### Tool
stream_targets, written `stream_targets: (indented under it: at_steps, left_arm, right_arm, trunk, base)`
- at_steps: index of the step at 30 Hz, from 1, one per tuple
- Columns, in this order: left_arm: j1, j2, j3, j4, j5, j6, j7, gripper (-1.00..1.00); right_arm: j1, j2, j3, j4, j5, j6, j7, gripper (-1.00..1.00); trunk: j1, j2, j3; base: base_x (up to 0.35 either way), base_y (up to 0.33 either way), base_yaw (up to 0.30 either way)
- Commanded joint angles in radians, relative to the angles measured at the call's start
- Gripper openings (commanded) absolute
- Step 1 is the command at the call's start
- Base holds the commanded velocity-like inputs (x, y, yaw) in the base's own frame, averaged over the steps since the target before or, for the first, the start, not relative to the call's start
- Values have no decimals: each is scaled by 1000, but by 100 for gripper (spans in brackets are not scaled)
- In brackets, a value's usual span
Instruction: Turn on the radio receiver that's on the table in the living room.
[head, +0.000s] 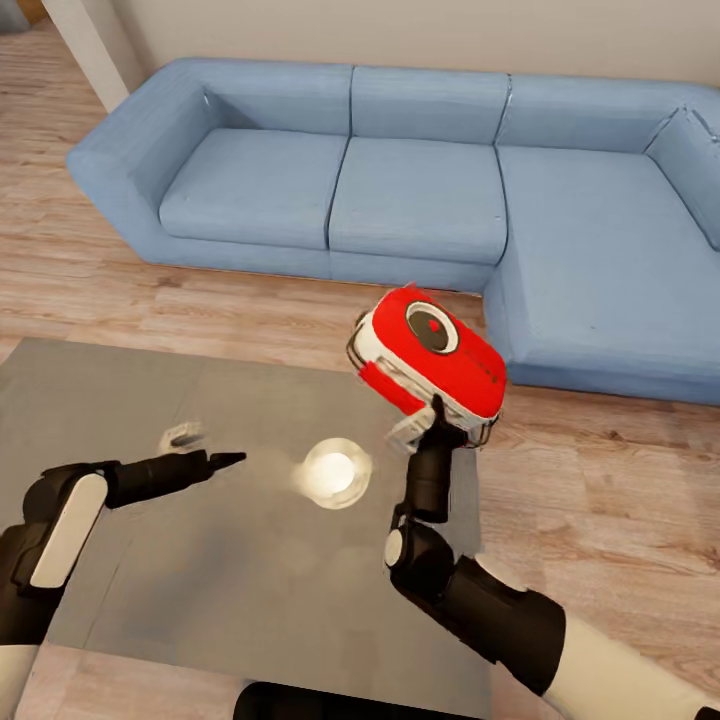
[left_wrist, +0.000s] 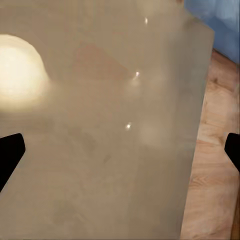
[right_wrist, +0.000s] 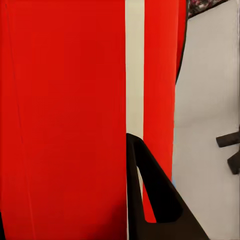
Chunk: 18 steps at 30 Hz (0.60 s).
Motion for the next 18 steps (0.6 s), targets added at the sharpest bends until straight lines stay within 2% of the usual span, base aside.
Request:
stream_targets:
  at_steps: [1,5,6,7,8,9,10,11,12,13,14,15,18]
  left_arm:
    - [-12,2,0,0,14,0,0,100]
    - [-47,4,1,0,35,0,0,100]
    - [-64,4,1,1,48,0,0,100]
    - [-83,4,1,3,66,0,0,100]
    - [-103,3,2,4,88,0,1,100]
    - [-140,2,1,6,131,0,2,100]
    - [-149,1,1,5,142,0,2,100]
    - [-163,1,1,5,161,0,3,100]
    - [-168,1,1,5,170,0,3,100]
    - [-175,1,1,5,185,0,4,100]
    - [-178,1,1,5,191,0,4,100]
    - [-185,0,1,1,207,0,5,100]
    - [-188,-4,-1,-2,214,0,6,100]
  right_arm:
    - [3,-3,37,24,12,8,-42,-100]
    - [7,3,124,134,10,-26,-139,-100]
    - [8,8,149,191,10,-50,-169,-100]
    - [9,22,176,291,9,-93,-203,-100]
    - [9,29,182,327,9,-109,-211,-100]
    - [9,70,198,477,11,-170,-231,-100]
    - [9,84,200,513,12,-185,-234,-100]
    - [10,113,204,583,13,-212,-238,-100]
    - [10,128,205,616,14,-225,-241,-100]
    - [10,156,206,677,15,-250,-247,-100]
    - [10,170,207,706,15,-261,-251,-100]
    - [11,226,219,822,16,-308,-282,-100]
    - [12,260,253,884,15,-333,-322,-100]
  trunk:
    - [0,0,0]
    - [0,0,0]
    - [0,0,0]
    - [0,0,0]
    - [0,0,0]
    - [0,0,0]
    - [0,0,0]
    - [0,0,0]
    - [0,0,0]
    - [0,0,0]
    - [0,0,0]
    - [0,0,0]
    - [0,0,0]
  base:
    - [0,0,0]
    - [0,0,0]
    - [0,0,0]
    - [0,0,0]
    - [0,0,0]
    - [0,0,0]
    - [0,0,0]
    - [0,0,0]
    - [0,0,0]
    - [0,0,0]
    - [0,0,0]
    - [0,0,0]
    - [0,0,0]
